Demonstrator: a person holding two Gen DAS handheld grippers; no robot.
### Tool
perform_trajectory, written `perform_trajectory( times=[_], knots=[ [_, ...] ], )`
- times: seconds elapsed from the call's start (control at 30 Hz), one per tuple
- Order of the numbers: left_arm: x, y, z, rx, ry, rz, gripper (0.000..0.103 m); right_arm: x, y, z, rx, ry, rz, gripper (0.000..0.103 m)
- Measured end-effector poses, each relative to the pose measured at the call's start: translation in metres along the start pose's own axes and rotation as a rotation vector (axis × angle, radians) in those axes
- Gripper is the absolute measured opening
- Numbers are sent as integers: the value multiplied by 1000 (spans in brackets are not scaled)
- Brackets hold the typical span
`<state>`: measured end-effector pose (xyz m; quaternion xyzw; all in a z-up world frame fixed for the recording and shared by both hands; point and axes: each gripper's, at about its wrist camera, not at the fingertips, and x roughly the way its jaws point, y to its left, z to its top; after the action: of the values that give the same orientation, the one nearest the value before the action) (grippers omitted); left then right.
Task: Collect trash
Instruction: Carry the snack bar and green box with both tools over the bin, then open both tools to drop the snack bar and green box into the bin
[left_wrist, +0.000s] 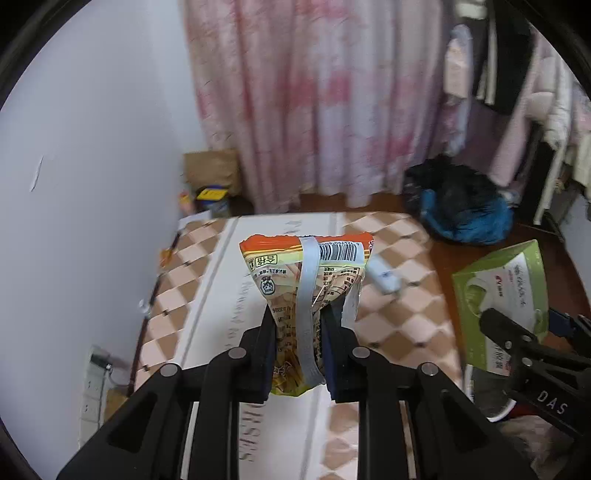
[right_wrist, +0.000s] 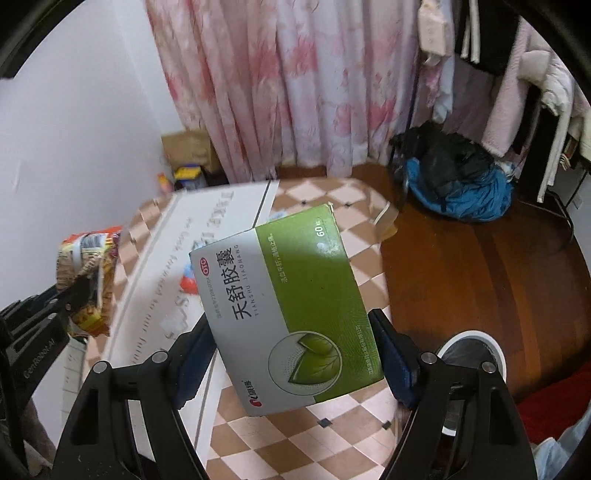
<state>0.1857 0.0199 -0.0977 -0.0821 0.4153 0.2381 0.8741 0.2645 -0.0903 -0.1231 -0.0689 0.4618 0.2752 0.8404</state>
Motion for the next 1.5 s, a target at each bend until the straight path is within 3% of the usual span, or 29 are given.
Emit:
perform_trajectory(
  times=[0.33, 0.63, 0.83, 1.07, 1.43, 1.5],
  knots=[
    [-24, -100, 18, 105, -51, -145, 18, -75, -94, -4, 151, -100, -21, 81],
    [15, -229, -1, 226, 71, -287, 18, -90, -228, -42, 331, -57, -135, 81],
    [51, -297, -26, 289, 161, -321, 18, -66, -318, -79, 459, 37, -198, 81],
    [105, -358, -52, 329, 294, -351, 18, -8, -401, -123, 583, 172, -210, 81],
    [161, -415, -84, 359, 465, -392, 24, 81, -468, -177, 716, 341, -195, 81],
    [162, -418, -86, 369, 476, -381, 30, 90, -475, -182, 731, 351, -188, 81]
  ],
)
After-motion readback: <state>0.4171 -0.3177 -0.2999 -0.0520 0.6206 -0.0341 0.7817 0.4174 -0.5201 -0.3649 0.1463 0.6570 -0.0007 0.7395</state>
